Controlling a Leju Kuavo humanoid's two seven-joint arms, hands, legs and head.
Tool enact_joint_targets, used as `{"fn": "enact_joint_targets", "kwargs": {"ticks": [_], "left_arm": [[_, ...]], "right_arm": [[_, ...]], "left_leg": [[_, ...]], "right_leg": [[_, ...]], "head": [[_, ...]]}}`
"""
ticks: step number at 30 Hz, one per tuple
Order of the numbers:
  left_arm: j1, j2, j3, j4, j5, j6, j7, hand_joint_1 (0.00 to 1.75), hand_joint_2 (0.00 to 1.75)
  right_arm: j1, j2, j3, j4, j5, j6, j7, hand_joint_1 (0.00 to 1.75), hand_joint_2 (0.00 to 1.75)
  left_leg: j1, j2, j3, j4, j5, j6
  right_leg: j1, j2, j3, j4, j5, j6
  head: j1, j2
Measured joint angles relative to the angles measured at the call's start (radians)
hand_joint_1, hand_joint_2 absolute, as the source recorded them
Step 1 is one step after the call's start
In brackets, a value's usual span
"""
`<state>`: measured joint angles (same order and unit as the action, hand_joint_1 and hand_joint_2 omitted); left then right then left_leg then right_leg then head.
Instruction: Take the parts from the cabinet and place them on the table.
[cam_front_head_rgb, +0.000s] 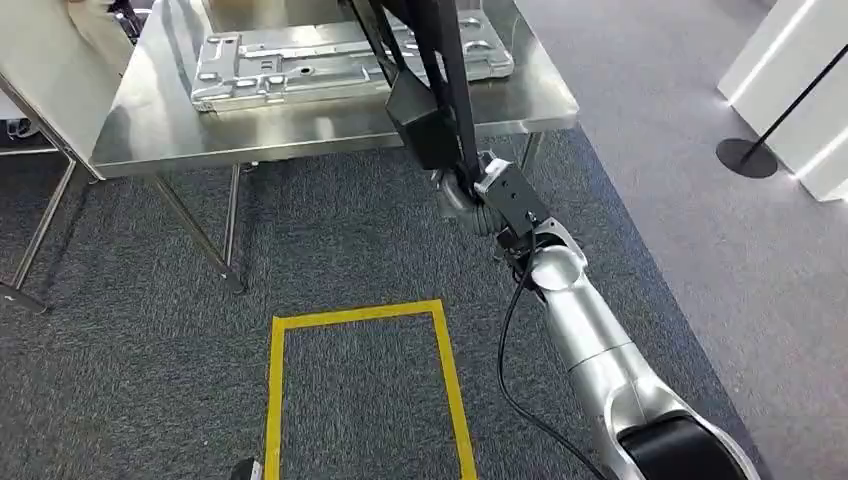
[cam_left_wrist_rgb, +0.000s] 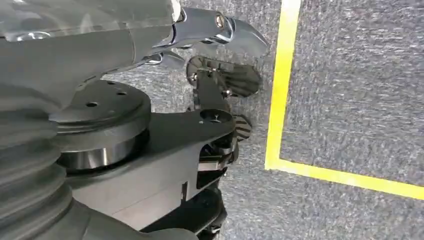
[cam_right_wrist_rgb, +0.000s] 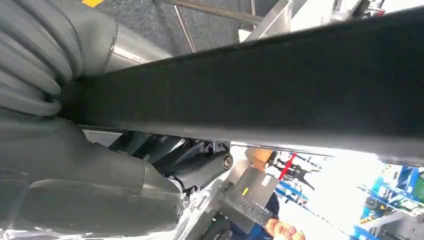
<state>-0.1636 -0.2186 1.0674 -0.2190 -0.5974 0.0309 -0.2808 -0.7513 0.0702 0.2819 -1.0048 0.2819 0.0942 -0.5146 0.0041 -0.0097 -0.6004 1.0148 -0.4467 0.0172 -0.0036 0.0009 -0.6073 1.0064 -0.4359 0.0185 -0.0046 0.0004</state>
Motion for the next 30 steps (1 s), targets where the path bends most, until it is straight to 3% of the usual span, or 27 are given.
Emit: {"fn": "enact_joint_targets", "kwargs": {"ticks": [2, 4, 5, 7, 8, 9, 10, 11, 13, 14, 17, 19, 20, 22, 23, 24, 25, 26, 28, 29, 30], "left_arm": [[0.001, -0.001, 0.000, 0.000, 0.000, 0.000, 0.000, 0.00, 1.75], [0.000, 0.000, 0.000, 0.000, -0.002, 0.000, 0.000, 0.00, 1.75], [0.000, -0.001, 0.000, 0.000, -0.002, -0.001, 0.000, 0.00, 1.75], [0.000, 0.000, 0.000, 0.000, -0.002, -0.001, 0.000, 0.00, 1.75], [0.001, 0.000, 0.000, 0.000, -0.002, -0.001, 0.000, 0.00, 1.75], [0.002, 0.000, 0.000, 0.000, -0.002, -0.001, 0.001, 0.00, 1.75], [0.003, 0.000, 0.000, 0.000, -0.002, -0.001, 0.001, 0.00, 1.75], [0.002, 0.000, 0.000, 0.000, -0.002, -0.001, 0.001, 0.00, 1.75], [0.000, 0.001, 0.000, 0.000, -0.002, -0.001, 0.001, 0.00, 1.75], [-0.001, 0.000, 0.000, 0.000, -0.002, -0.001, 0.001, 0.00, 1.75], [0.000, 0.000, -0.001, 0.000, -0.002, 0.003, 0.001, 0.00, 1.75], [0.000, 0.000, -0.001, 0.000, -0.002, 0.006, 0.003, 0.00, 1.75], [-0.001, 0.000, -0.001, 0.000, -0.002, 0.006, 0.002, 0.00, 1.75], [-0.003, 0.000, -0.001, 0.000, -0.002, 0.006, 0.003, 0.00, 1.75], [-0.002, 0.000, -0.001, 0.000, -0.002, 0.006, 0.003, 0.00, 1.75], [-0.001, 0.000, 0.000, 0.000, -0.002, 0.006, 0.003, 0.00, 1.75], [-0.001, 0.000, -0.001, 0.000, -0.002, 0.006, 0.003, 0.00, 1.75], [-0.001, 0.000, -0.001, 0.000, -0.002, 0.006, 0.003, 0.00, 1.75], [-0.003, -0.001, -0.002, 0.000, -0.002, 0.006, 0.003, 0.00, 1.75], [-0.003, -0.003, -0.002, 0.000, -0.002, 0.006, 0.003, 0.00, 1.75], [-0.004, -0.003, -0.002, 0.000, -0.002, 0.006, 0.003, 0.00, 1.75]], "right_arm": [[0.001, -0.002, 0.000, 0.000, 0.000, 0.000, 0.001, 1.75, 1.75], [0.001, -0.002, 0.000, 0.000, 0.000, 0.000, 0.001, 1.75, 1.75], [0.000, -0.002, 0.000, 0.000, 0.000, 0.000, 0.001, 1.75, 1.75], [0.002, -0.002, 0.000, 0.000, 0.000, 0.000, 0.001, 1.75, 1.75], [0.003, -0.002, 0.000, 0.000, 0.001, 0.000, 0.001, 1.75, 1.75], [0.005, -0.002, 0.000, 0.000, 0.001, 0.000, 0.002, 1.75, 1.75], [0.006, -0.002, 0.000, 0.000, 0.001, 0.001, 0.002, 1.75, 1.75], [0.006, -0.002, 0.000, 0.000, 0.002, 0.001, 0.003, 1.75, 1.75], [0.006, -0.002, 0.000, -0.001, 0.002, 0.001, 0.003, 1.75, 1.75], [0.006, -0.002, 0.000, -0.004, 0.002, 0.001, 0.003, 1.75, 1.75], [0.006, -0.002, 0.000, -0.008, 0.003, 0.002, 0.011, 1.75, 1.75], [0.006, -0.003, 0.000, -0.010, 0.004, 0.002, 0.012, 1.75, 1.75], [0.004, -0.003, 0.000, -0.012, 0.004, 0.002, 0.013, 1.75, 1.75], [0.004, -0.004, 0.000, -0.014, 0.004, 0.002, 0.013, 1.75, 1.75], [0.008, -0.004, 0.000, -0.014, 0.004, 0.002, 0.013, 1.75, 1.75], [0.012, -0.005, 0.000, -0.014, 0.004, 0.003, 0.014, 1.75, 1.75], [0.014, -0.006, 0.000, -0.014, 0.005, 0.003, 0.015, 1.75, 1.75], [0.014, -0.007, 0.000, -0.014, 0.005, 0.003, 0.016, 1.75, 1.75], [0.011, -0.007, 0.000, -0.018, 0.006, 0.002, 0.016, 1.75, 1.75], [0.008, -0.007, 0.000, -0.020, 0.007, 0.002, 0.016, 1.75, 1.75], [0.006, -0.006, 0.000, -0.020, 0.007, 0.002, 0.016, 1.75, 1.75]], "left_leg": [[0.002, 0.001, 0.002, -0.006, 0.002, -0.009], [0.001, 0.003, -0.003, 0.009, -0.014, -0.022], [0.002, 0.003, -0.021, 0.051, -0.043, -0.027], [0.006, 0.003, -0.091, 0.204, -0.116, -0.034], [0.007, 0.003, -0.124, 0.272, -0.138, -0.037], [0.008, 0.003, -0.138, 0.299, -0.134, -0.039], [0.009, 0.004, -0.128, 0.276, -0.110, -0.039], [0.010, 0.004, -0.100, 0.216, -0.073, -0.038], [0.011, 0.005, -0.016, 0.043, 0.009, -0.034], [0.005, 0.003, 0.000, 0.017, -0.012, -0.029], [0.001, 0.001, -0.005, 0.011, -0.007, -0.008], [0.009, 0.003, -0.001, -0.001, 0.002, 0.006], [0.008, 0.002, -0.001, -0.003, 0.004, 0.011], [0.007, 0.004, -0.002, -0.003, 0.004, 0.016], [0.006, 0.004, -0.002, -0.002, 0.003, 0.017], [0.005, 0.004, -0.002, -0.001, 0.003, 0.017], [0.005, 0.003, -0.001, -0.001, 0.003, 0.018], [0.005, 0.002, -0.001, 0.001, 0.002, 0.017], [0.003, 0.000, 0.001, 0.002, 0.000, 0.014], [0.000, 0.000, -0.001, 0.003, -0.002, 0.011], [-0.003, -0.001, -0.004, 0.006, -0.002, 0.006]], "right_leg": [[0.002, 0.002, -0.003, 0.001, 0.000, -0.006], [-0.010, 0.001, 0.006, -0.017, 0.009, -0.019], [-0.010, 0.000, 0.007, -0.018, 0.009, -0.024], [-0.009, -0.001, 0.007, -0.017, 0.008, -0.025], [-0.009, -0.001, 0.007, -0.017, 0.008, -0.026], [-0.008, -0.001, 0.007, -0.015, 0.007, -0.027], [-0.009, 0.000, 0.007, -0.012, 0.006, -0.026], [-0.009, 0.001, 0.007, -0.009, 0.003, -0.025], [-0.010, 0.002, 0.009, -0.001, -0.004, -0.017], [-0.003, 0.003, 0.005, 0.002, -0.006, -0.012], [-0.004, 0.003, 0.001, 0.000, -0.001, 0.003], [-0.009, 0.002, -0.001, 0.008, -0.011, 0.013], [-0.008, 0.002, -0.017, 0.042, -0.037, 0.016], [-0.010, 0.002, -0.091, 0.203, -0.117, 0.024], [-0.010, 0.002, -0.128, 0.279, -0.144, 0.025], [-0.010, 0.002, -0.152, 0.325, -0.150, 0.025], [-0.010, 0.002, -0.150, 0.317, -0.133, 0.024], [-0.009, 0.002, -0.125, 0.263, -0.095, 0.020], [-0.008, 0.002, -0.034, 0.072, -0.005, 0.007], [-0.003, 0.002, -0.007, 0.011, -0.002, -0.001], [0.000, 0.000, -0.004, 0.002, -0.001, -0.002]], "head": [[0.000, 0.000], [-0.001, 0.000], [-0.003, 0.000], [-0.003, 0.000], [-0.003, 0.000], [-0.003, 0.000], [-0.003, 0.000], [-0.003, 0.000], [-0.003, 0.000], [-0.003, 0.000], [-0.001, 0.000], [-0.001, 0.000], [0.005, 0.000], [0.005, 0.000], [0.005, 0.000], [0.005, 0.000], [0.006, 0.000], [0.005, 0.000], [0.006, 0.000], [0.005, 0.000], [0.004, 0.000]]}}
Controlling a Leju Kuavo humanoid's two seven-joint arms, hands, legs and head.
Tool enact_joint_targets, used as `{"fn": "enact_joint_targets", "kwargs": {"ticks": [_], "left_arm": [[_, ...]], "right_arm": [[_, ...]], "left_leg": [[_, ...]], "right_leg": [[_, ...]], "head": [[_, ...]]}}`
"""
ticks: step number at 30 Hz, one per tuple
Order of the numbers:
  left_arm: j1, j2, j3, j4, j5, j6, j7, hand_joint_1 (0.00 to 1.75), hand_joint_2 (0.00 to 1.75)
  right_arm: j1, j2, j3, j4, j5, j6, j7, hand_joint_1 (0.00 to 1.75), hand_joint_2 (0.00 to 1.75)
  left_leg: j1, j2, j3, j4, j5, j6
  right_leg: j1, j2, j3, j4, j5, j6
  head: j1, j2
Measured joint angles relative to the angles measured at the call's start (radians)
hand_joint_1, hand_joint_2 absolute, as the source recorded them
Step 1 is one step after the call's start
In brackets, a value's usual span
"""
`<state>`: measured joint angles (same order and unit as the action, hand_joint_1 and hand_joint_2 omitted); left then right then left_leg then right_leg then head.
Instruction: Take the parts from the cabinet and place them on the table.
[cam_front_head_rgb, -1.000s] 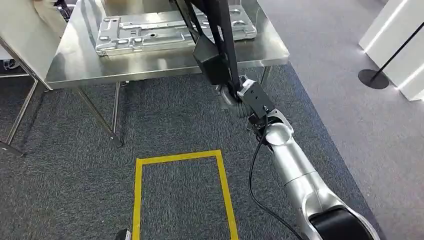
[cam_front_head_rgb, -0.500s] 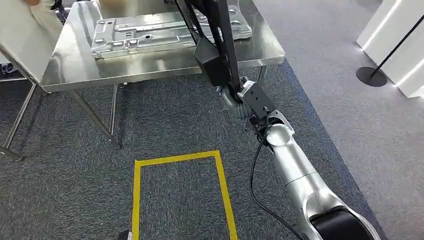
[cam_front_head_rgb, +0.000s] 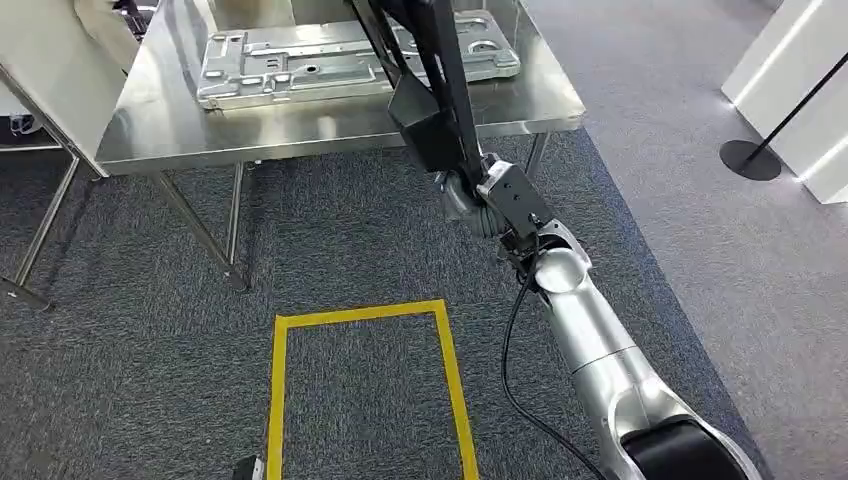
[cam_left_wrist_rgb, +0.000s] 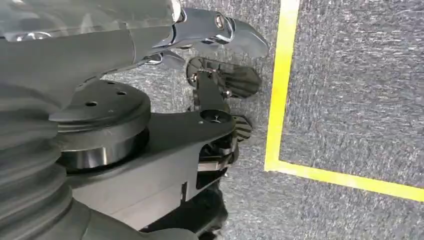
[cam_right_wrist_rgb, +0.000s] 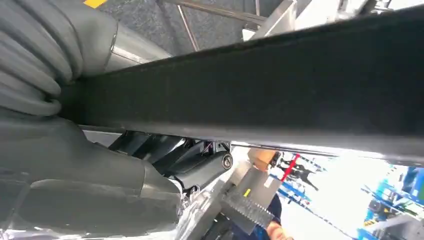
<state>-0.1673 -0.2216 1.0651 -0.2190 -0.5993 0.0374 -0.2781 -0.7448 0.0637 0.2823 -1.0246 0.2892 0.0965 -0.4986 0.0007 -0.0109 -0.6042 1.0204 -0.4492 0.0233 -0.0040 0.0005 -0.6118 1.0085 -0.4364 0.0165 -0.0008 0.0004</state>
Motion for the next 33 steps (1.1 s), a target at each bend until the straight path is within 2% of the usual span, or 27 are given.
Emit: {"fn": "enact_joint_targets", "kwargs": {"ticks": [2, 3, 4, 5, 6, 7, 8, 9, 10, 11, 12, 13, 14, 15, 18, 19, 20, 21, 22, 23, 24, 25, 26, 28, 29, 30, 33], "left_arm": [[0.001, 0.000, 0.000, 0.000, -0.001, 0.000, 0.001, 0.00, 1.75], [0.001, 0.000, 0.000, 0.000, -0.001, 0.000, 0.001, 0.00, 1.75], [0.000, 0.000, 0.000, 0.000, -0.001, 0.000, 0.002, 0.00, 1.75], [0.000, 0.000, -0.001, 0.000, -0.001, 0.000, 0.001, 0.00, 1.75], [0.000, 0.000, -0.001, 0.000, -0.001, 0.000, 0.001, 0.00, 1.75], [0.000, 0.000, -0.002, 0.000, -0.001, 0.000, 0.001, 0.00, 1.75], [0.001, 0.001, -0.002, 0.000, -0.002, 0.000, 0.001, 0.00, 1.75], [0.002, 0.001, -0.002, 0.000, -0.002, 0.000, 0.001, 0.00, 1.75], [0.004, 0.001, -0.002, 0.000, -0.003, 0.000, 0.001, 0.00, 1.75], [0.004, 0.002, -0.003, 0.000, -0.003, 0.000, 0.001, 0.00, 1.75], [0.004, 0.002, -0.004, 0.000, -0.003, 0.000, 0.001, 0.00, 1.75], [0.003, 0.002, -0.005, 0.000, -0.003, 0.000, 0.001, 0.00, 1.75], [0.002, 0.002, -0.006, 0.000, -0.004, 0.000, 0.001, 0.00, 1.75], [0.001, 0.002, -0.007, 0.000, -0.004, 0.000, 0.001, 0.00, 1.75], [0.002, 0.002, -0.010, 0.000, -0.005, 0.000, 0.001, 0.00, 1.75], [0.002, 0.002, -0.011, 0.000, -0.005, 0.000, 0.001, 0.00, 1.75], [0.002, 0.002, -0.012, 0.000, -0.005, 0.000, 0.001, 0.00, 1.75], [0.000, 0.002, -0.013, 0.000, -0.005, 0.000, 0.001, 0.00, 1.75], [0.000, 0.002, -0.013, 0.000, -0.005, 0.000, 0.001, 0.00, 1.75], [0.000, 0.002, -0.013, 0.000, -0.004, 0.000, 0.001, 0.00, 1.75], [0.001, 0.002, -0.013, 0.000, -0.004, 0.001, 0.001, 0.00, 1.75], [0.003, 0.002, -0.013, 0.000, -0.003, 0.001, 0.001, 0.00, 1.75], [0.003, 0.002, -0.013, 0.000, -0.002, 0.003, 0.001, 0.00, 1.75], [0.002, 0.002, -0.014, 0.000, 0.000, 0.004, 0.002, 0.00, 1.75], [0.002, 0.002, -0.014, 0.000, 0.000, 0.005, 0.002, 0.00, 1.75], [0.001, 0.002, -0.014, 0.000, 0.000, 0.006, 0.002, 0.00, 1.75], [0.002, 0.002, -0.015, 0.000, 0.000, 0.006, 0.003, 0.00, 1.75]], "right_arm": [[0.001, -0.001, 0.000, 0.000, 0.000, 0.000, 0.001, 1.75, 1.75], [0.001, -0.002, 0.000, 0.000, 0.000, 0.000, 0.002, 1.75, 1.75], [0.001, -0.001, 0.000, -0.002, 0.000, 0.001, 0.002, 1.75, 1.75], [0.000, -0.001, 0.000, -0.003, 0.000, 0.002, 0.002, 1.75, 1.75], [-0.001, -0.001, 0.000, -0.004, 0.001, 0.003, 0.002, 1.75, 1.75], [0.000, -0.001, 0.000, -0.005, 0.000, 0.003, 0.002, 1.75, 1.75], [0.001, -0.001, 0.000, -0.005, 0.001, 0.004, 0.002, 1.75, 1.75], [0.006, -0.001, 0.000, -0.005, 0.001, 0.005, 0.002, 1.75, 1.75], [0.010, -0.001, 0.000, -0.005, 0.000, 0.008, 0.003, 1.75, 1.75], [0.014, -0.001, 0.000, -0.005, -0.002, 0.011, 0.005, 1.75, 1.75], [0.015, -0.001, 0.000, -0.005, -0.004, 0.012, 0.006, 1.75, 1.75], [0.016, -0.001, 0.000, -0.006, -0.007, 0.013, 0.006, 1.75, 1.75], [0.016, -0.001, 0.000, -0.008, -0.009, 0.013, 0.006, 1.75, 1.75], [0.014, -0.002, 0.000, -0.010, -0.011, 0.014, 0.006, 1.75, 1.75], [0.019, -0.003, 0.000, -0.012, -0.011, 0.014, 0.007, 1.75, 1.75], [0.019, -0.003, 0.000, -0.014, -0.012, 0.014, 0.007, 1.75, 1.75], [0.018, -0.004, -0.001, -0.016, -0.013, 0.015, 0.007, 1.75, 1.75], [0.017, -0.005, 0.000, -0.018, -0.015, 0.015, 0.007, 1.75, 1.75], [0.018, -0.007, -0.001, -0.018, -0.017, 0.016, 0.006, 1.75, 1.75], [0.020, -0.008, -0.001, -0.018, -0.018, 0.018, 0.006, 1.75, 1.75], [0.024, -0.010, -0.001, -0.018, -0.019, 0.019, 0.006, 1.75, 1.75], [0.027, -0.011, -0.001, -0.017, -0.019, 0.020, 0.006, 1.75, 1.75], [0.028, -0.011, -0.001, -0.016, -0.020, 0.021, 0.006, 1.75, 1.75], [0.023, -0.012, -0.001, -0.016, -0.021, 0.024, 0.004, 1.75, 1.75], [0.020, -0.012, -0.001, -0.016, -0.021, 0.027, 0.003, 1.75, 1.75], [0.015, -0.012, -0.001, -0.015, -0.021, 0.029, 0.001, 1.75, 1.75], [0.013, -0.013, 0.000, -0.011, -0.024, 0.029, -0.003, 1.75, 1.75]], "left_leg": [[0.003, 0.002, 0.002, -0.004, 0.000, -0.010], [0.003, 0.002, 0.004, -0.009, 0.002, -0.016], [0.000, 0.003, 0.000, -0.004, -0.006, -0.022], [0.000, 0.004, -0.006, 0.020, -0.026, -0.027], [0.003, 0.004, -0.030, 0.078, -0.062, -0.031], [0.006, 0.005, -0.071, 0.168, -0.105, -0.035], [0.007, 0.005, -0.104, 0.236, -0.134, -0.037], [0.008, 0.005, -0.139, 0.309, -0.152, -0.040], [0.010, 0.005, -0.146, 0.316, -0.139, -0.042], [0.011, 0.005, -0.125, 0.270, -0.103, -0.042], [0.012, 0.005, -0.086, 0.188, -0.058, -0.040], [0.013, 0.006, -0.032, 0.078, -0.007, -0.038], [0.013, 0.007, -0.002, 0.010, 0.001, -0.033], [0.007, 0.006, 0.007, -0.003, -0.005, -0.028], [0.004, 0.003, 0.002, 0.002, -0.003, -0.012], [0.009, 0.004, 0.004, -0.008, 0.003, -0.003], [0.012, 0.005, 0.007, -0.013, 0.007, 0.003], [0.012, 0.005, 0.006, -0.014, 0.009, 0.007], [0.011, 0.005, 0.006, -0.014, 0.009, 0.008], [0.010, 0.005, 0.006, -0.013, 0.008, 0.010], [0.010, 0.005, 0.005, -0.013, 0.008, 0.010], [0.010, 0.005, 0.006, -0.012, 0.007, 0.011], [0.010, 0.004, 0.006, -0.010, 0.007, 0.010], [0.010, 0.002, 0.006, -0.006, 0.004, 0.007], [0.009, 0.002, 0.005, -0.004, 0.001, 0.004], [0.001, 0.001, 0.000, 0.001, -0.001, -0.001], [0.006, 0.002, 0.001, -0.006, 0.002, -0.016]], "right_leg": [[0.004, 0.001, -0.001, 0.002, -0.001, -0.003], [0.004, 0.002, -0.001, -0.001, 0.001, -0.008], [-0.010, -0.001, 0.006, -0.015, 0.007, -0.015], [-0.009, 0.000, 0.010, -0.019, 0.009, -0.020], [-0.009, -0.001, 0.012, -0.019, 0.008, -0.023], [-0.009, -0.002, 0.012, -0.018, 0.007, -0.024], [-0.008, -0.002, 0.012, -0.017, 0.006, -0.025], [-0.008, -0.002, 0.012, -0.016, 0.006, -0.026], [-0.008, -0.001, 0.012, -0.015, 0.005, -0.026], [-0.008, 0.000, 0.013, -0.013, 0.003, -0.025], [-0.008, 0.001, 0.015, -0.010, 0.001, -0.022], [-0.009, 0.003, 0.017, -0.006, -0.003, -0.019], [-0.009, 0.003, 0.018, -0.004, -0.007, -0.015], [-0.001, 0.004, 0.012, 0.002, -0.008, -0.010], [-0.003, 0.003, 0.013, -0.006, -0.003, 0.005], [-0.003, 0.004, 0.012, -0.005, -0.005, 0.010], [-0.008, 0.003, 0.004, 0.014, -0.022, 0.015], [-0.007, 0.003, -0.019, 0.065, -0.056, 0.019], [-0.009, 0.003, -0.059, 0.154, -0.101, 0.024], [-0.010, 0.003, -0.098, 0.238, -0.134, 0.027], [-0.010, 0.003, -0.133, 0.307, -0.154, 0.028], [-0.010, 0.003, -0.145, 0.327, -0.149, 0.028], [-0.010, 0.003, -0.134, 0.298, -0.122, 0.026], [-0.009, 0.003, -0.050, 0.120, -0.026, 0.018], [-0.008, 0.003, -0.011, 0.037, 0.008, 0.011], [-0.001, 0.002, 0.004, 0.004, -0.005, 0.007], [0.002, 0.004, -0.002, 0.003, -0.003, -0.004]], "head": [[0.002, 0.000], [0.001, 0.000], [0.000, 0.000], [0.000, 0.000], [-0.004, 0.000], [-0.004, 0.000], [-0.004, 0.000], [-0.004, 0.000], [-0.004, 0.000], [-0.005, 0.000], [-0.004, 0.000], [-0.004, 0.000], [-0.004, 0.000], [-0.004, 0.000], [-0.002, 0.000], [-0.004, 0.000], [-0.001, 0.000], [0.001, 0.000], [0.000, 0.000], [0.001, 0.000], [0.000, 0.000], [0.001, 0.000], [0.001, 0.000], [0.001, 0.000], [0.001, 0.000], [0.000, 0.000], [0.000, 0.000]]}}
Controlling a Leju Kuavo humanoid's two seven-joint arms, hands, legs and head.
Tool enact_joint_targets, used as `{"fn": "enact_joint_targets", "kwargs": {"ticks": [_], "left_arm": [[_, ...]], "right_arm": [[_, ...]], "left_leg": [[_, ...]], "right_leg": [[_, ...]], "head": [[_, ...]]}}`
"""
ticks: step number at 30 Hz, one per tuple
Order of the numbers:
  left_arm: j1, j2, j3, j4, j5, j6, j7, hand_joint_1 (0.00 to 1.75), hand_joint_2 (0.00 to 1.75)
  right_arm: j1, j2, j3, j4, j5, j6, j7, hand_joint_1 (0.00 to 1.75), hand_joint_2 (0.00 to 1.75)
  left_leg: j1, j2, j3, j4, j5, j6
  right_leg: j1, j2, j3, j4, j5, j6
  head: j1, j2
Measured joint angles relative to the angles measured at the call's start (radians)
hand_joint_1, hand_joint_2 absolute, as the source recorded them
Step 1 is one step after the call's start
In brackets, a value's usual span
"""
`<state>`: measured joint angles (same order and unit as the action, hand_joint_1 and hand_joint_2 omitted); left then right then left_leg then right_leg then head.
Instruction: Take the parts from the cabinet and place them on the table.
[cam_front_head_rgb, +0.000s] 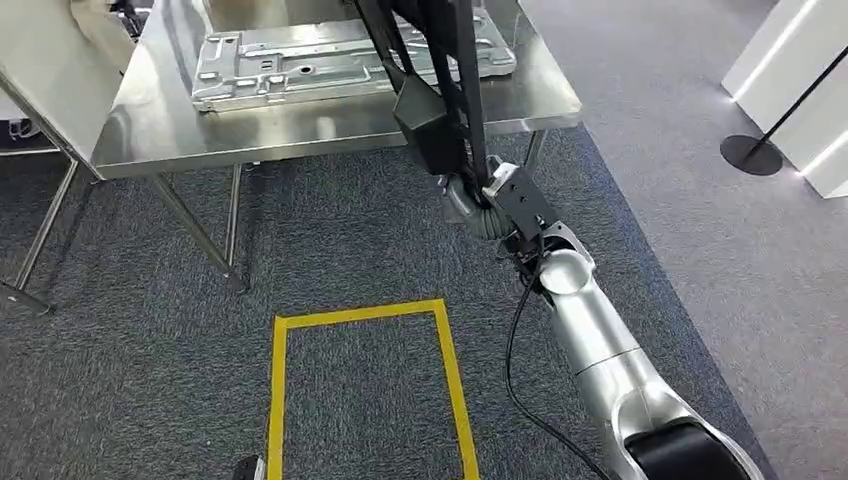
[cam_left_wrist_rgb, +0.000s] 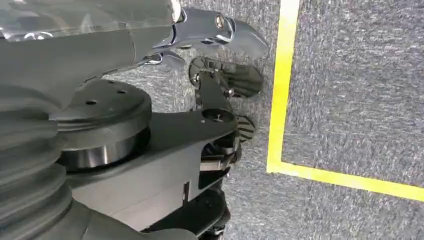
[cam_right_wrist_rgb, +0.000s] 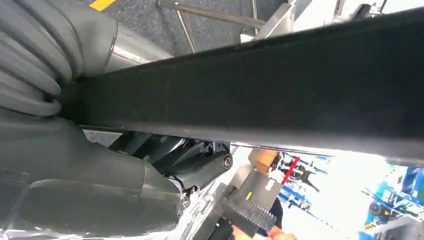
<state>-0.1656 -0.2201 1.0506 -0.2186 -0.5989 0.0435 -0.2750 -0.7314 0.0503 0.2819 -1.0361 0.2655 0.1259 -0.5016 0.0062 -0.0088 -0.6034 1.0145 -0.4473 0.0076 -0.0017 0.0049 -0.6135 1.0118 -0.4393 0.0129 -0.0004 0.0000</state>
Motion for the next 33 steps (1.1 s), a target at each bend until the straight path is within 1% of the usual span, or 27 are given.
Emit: {"fn": "enact_joint_targets", "kwargs": {"ticks": [1, 2, 3, 5, 6, 7, 8, 9, 11, 12, 13, 14, 15, 16, 19, 22, 26, 33], "left_arm": [[0.000, 0.000, 0.000, 0.000, 0.000, 0.000, 0.000, 0.00, 1.75], [0.000, 0.000, 0.000, 0.000, 0.000, 0.000, 0.000, 0.00, 1.75], [-0.001, 0.000, -0.001, 0.000, 0.000, 0.000, 0.000, 0.00, 1.75], [0.000, 0.000, -0.001, 0.000, 0.000, 0.000, 0.000, 0.00, 1.75], [0.001, 0.000, -0.001, 0.000, 0.000, 0.000, 0.000, 0.00, 1.75], [0.002, 0.000, -0.001, 0.000, 0.000, 0.000, 0.000, 0.00, 1.75], [0.003, 0.000, -0.001, 0.000, 0.000, 0.001, 0.001, 0.00, 1.75], [0.003, 0.000, -0.001, 0.000, 0.000, 0.001, 0.002, 0.00, 1.75], [0.001, 0.001, -0.001, 0.000, 0.000, 0.001, 0.002, 0.00, 1.75], [0.000, 0.001, -0.001, 0.000, 0.000, 0.001, 0.002, 0.00, 1.75], [0.000, 0.001, -0.001, 0.000, 0.000, 0.001, 0.001, 0.00, 1.75], [0.001, 0.001, -0.001, 0.000, 0.000, 0.001, 0.001, 0.00, 1.75], [0.002, 0.001, -0.001, 0.000, 0.001, 0.001, 0.001, 0.00, 1.75], [0.002, 0.000, -0.001, 0.000, 0.002, 0.002, 0.001, 0.00, 1.75], [0.002, 0.000, -0.001, 0.000, 0.003, 0.003, 0.000, 0.00, 1.75], [0.002, 0.000, -0.001, 0.000, 0.003, 0.003, 0.000, 0.00, 1.75], [0.002, 0.000, -0.001, 0.000, 0.003, 0.003, 0.000, 0.00, 1.75], [0.002, 0.000, -0.001, 0.000, 0.003, 0.003, -0.001, 0.00, 1.75]], "right_arm": [[0.000, 0.000, 0.000, 0.001, 0.000, 0.000, 0.000, 1.75, 1.75], [0.000, 0.000, 0.000, 0.001, 0.000, 0.000, -0.001, 1.75, 1.75], [-0.001, 0.000, 0.000, 0.001, 0.000, 0.000, -0.002, 1.75, 1.75], [0.000, 0.001, 0.000, 0.001, -0.001, 0.000, -0.002, 1.75, 1.75], [0.002, 0.000, 0.000, 0.003, -0.001, 0.000, -0.002, 1.75, 1.75], [0.005, 0.000, 0.000, 0.005, -0.001, 0.000, -0.002, 1.75, 1.75], [0.007, 0.001, 0.000, 0.007, -0.001, 0.000, -0.002, 1.75, 1.75], [0.008, 0.000, 0.000, 0.007, -0.001, 0.000, -0.002, 1.75, 1.75], [0.007, 0.001, 0.000, 0.007, -0.001, 0.000, -0.002, 1.75, 1.75], [0.006, 0.001, 0.000, 0.007, -0.001, 0.000, -0.003, 1.75, 1.75], [0.006, 0.000, 0.000, 0.008, -0.001, -0.001, -0.003, 1.75, 1.75], [0.007, 0.000, 0.001, 0.008, -0.001, -0.001, -0.003, 1.75, 1.75], [0.007, 0.000, 0.001, 0.008, 0.000, -0.002, -0.003, 1.75, 1.75], [0.006, 0.000, 0.001, 0.009, 0.000, -0.002, -0.003, 1.75, 1.75], [0.005, 0.000, 0.001, 0.009, 0.000, -0.002, -0.003, 1.75, 1.75], [0.005, 0.000, 0.001, 0.009, 0.000, -0.001, -0.005, 1.75, 1.75], [0.005, 0.000, 0.001, 0.011, 0.000, -0.001, -0.011, 1.75, 1.75], [0.005, 0.000, 0.001, 0.013, -0.001, -0.001, -0.013, 1.75, 1.75]], "left_leg": [[-0.005, 0.000, 0.002, -0.001, 0.000, -0.007], [-0.001, 0.000, -0.002, 0.009, -0.012, -0.011], [-0.001, 0.002, -0.018, 0.046, -0.039, -0.017], [0.003, 0.002, -0.089, 0.204, -0.117, -0.023], [0.004, 0.002, -0.125, 0.277, -0.142, -0.026], [0.004, 0.002, -0.147, 0.319, -0.146, -0.027], [0.005, 0.003, -0.142, 0.304, -0.126, -0.027], [0.005, 0.003, -0.113, 0.239, -0.084, -0.026], [0.006, 0.004, -0.018, 0.047, 0.008, -0.020], [0.003, 0.003, 0.003, 0.015, -0.011, -0.013], [0.000, 0.001, 0.001, 0.007, -0.003, -0.008], [0.000, 0.001, -0.002, 0.008, -0.002, -0.005], [0.003, 0.000, -0.001, 0.002, 0.002, -0.004], [0.001, -0.001, -0.002, 0.002, 0.003, -0.005], [-0.001, -0.002, -0.002, 0.002, 0.003, 0.000], [-0.003, -0.001, -0.004, 0.003, 0.004, 0.008], [-0.004, -0.002, -0.006, 0.004, 0.005, 0.010], [-0.003, -0.001, -0.005, 0.003, 0.006, 0.009]], "right_leg": [[-0.008, 0.000, 0.003, -0.010, 0.005, -0.009], [-0.011, -0.003, 0.009, -0.017, 0.009, -0.013], [-0.012, -0.004, 0.011, -0.020, 0.010, -0.019], [-0.010, -0.004, 0.011, -0.018, 0.009, -0.023], [-0.009, -0.005, 0.011, -0.017, 0.008, -0.023], [-0.009, -0.005, 0.011, -0.016, 0.007, -0.024], [-0.009, -0.004, 0.011, -0.015, 0.006, -0.023], [-0.009, -0.003, 0.012, -0.013, 0.004, -0.022], [-0.010, -0.002, 0.016, -0.007, -0.002, -0.017], [-0.005, -0.001, 0.014, -0.005, -0.005, -0.012], [-0.003, 0.000, 0.010, -0.001, -0.004, -0.007], [-0.003, 0.000, 0.010, -0.002, -0.002, -0.003], [-0.001, -0.001, 0.009, 0.000, -0.006, -0.002], [-0.002, -0.001, 0.009, -0.002, -0.001, -0.014], [-0.004, -0.002, 0.012, -0.008, 0.001, -0.008], [-0.005, -0.002, 0.012, -0.012, 0.005, -0.002], [-0.006, -0.002, 0.012, -0.014, 0.008, 0.008], [-0.005, -0.002, 0.011, -0.014, 0.008, 0.009]], "head": [[-0.001, 0.000], [0.000, 0.000], [-0.007, 0.000], [-0.007, 0.000], [-0.007, 0.000], [-0.007, 0.000], [-0.007, 0.000], [-0.007, 0.000], [-0.007, 0.000], [-0.006, 0.000], [-0.006, 0.000], [-0.005, 0.000], [-0.006, 0.000], [-0.005, 0.000], [-0.005, 0.000], [-0.005, 0.000], [-0.005, 0.000], [-0.006, 0.000]]}}
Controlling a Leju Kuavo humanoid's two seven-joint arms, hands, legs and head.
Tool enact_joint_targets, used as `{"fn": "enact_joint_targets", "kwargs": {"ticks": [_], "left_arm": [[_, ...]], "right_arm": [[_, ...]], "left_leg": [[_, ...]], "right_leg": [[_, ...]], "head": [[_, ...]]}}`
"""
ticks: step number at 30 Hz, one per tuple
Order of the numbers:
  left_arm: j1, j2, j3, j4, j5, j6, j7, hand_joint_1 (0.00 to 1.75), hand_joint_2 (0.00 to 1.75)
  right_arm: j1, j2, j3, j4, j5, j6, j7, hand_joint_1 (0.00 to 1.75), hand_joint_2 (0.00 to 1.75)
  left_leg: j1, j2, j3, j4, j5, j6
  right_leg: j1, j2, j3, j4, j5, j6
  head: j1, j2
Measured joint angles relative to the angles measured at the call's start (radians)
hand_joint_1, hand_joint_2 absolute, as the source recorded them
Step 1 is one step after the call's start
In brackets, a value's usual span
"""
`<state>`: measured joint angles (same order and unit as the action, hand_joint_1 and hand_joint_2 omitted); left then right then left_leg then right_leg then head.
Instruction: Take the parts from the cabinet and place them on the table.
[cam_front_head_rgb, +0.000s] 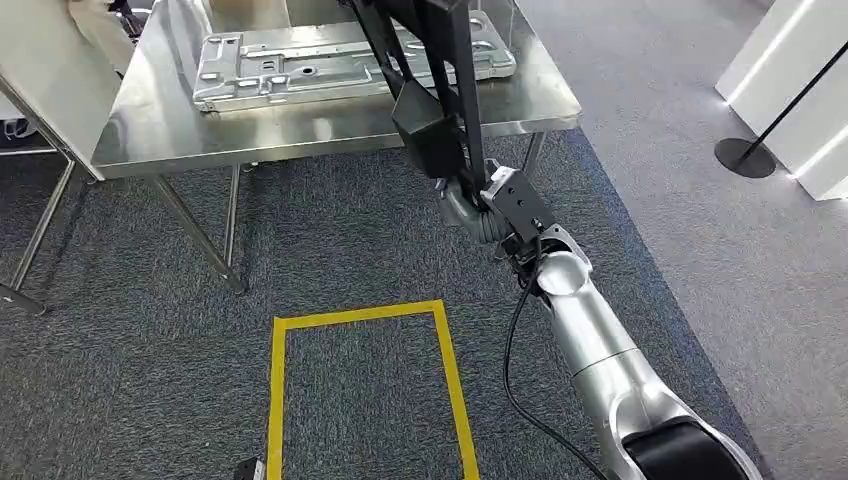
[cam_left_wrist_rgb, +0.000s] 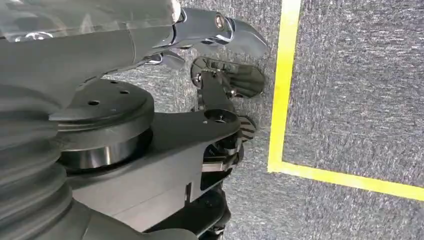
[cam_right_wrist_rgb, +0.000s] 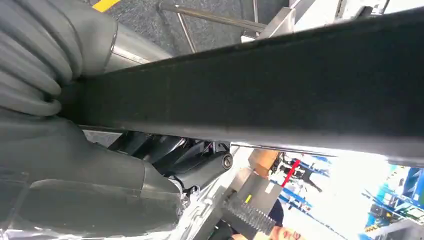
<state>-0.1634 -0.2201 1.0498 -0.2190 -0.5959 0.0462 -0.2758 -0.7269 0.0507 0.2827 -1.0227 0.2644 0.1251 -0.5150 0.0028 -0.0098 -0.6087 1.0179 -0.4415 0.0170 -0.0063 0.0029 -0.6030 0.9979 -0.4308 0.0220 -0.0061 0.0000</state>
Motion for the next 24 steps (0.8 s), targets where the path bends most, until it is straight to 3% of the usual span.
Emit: {"fn": "enact_joint_targets", "kwargs": {"ticks": [24], "left_arm": [[0.000, 0.000, 0.000, 0.000, 0.003, 0.005, -0.003, 0.00, 1.75]], "right_arm": [[0.000, 0.000, 0.000, 0.005, -0.002, 0.000, -0.002, 1.75, 1.75]], "left_leg": [[0.001, 0.000, 0.000, -0.002, 0.002, -0.003]], "right_leg": [[0.000, 0.000, -0.002, 0.003, 0.000, -0.001]], "head": [[0.000, 0.000]]}}
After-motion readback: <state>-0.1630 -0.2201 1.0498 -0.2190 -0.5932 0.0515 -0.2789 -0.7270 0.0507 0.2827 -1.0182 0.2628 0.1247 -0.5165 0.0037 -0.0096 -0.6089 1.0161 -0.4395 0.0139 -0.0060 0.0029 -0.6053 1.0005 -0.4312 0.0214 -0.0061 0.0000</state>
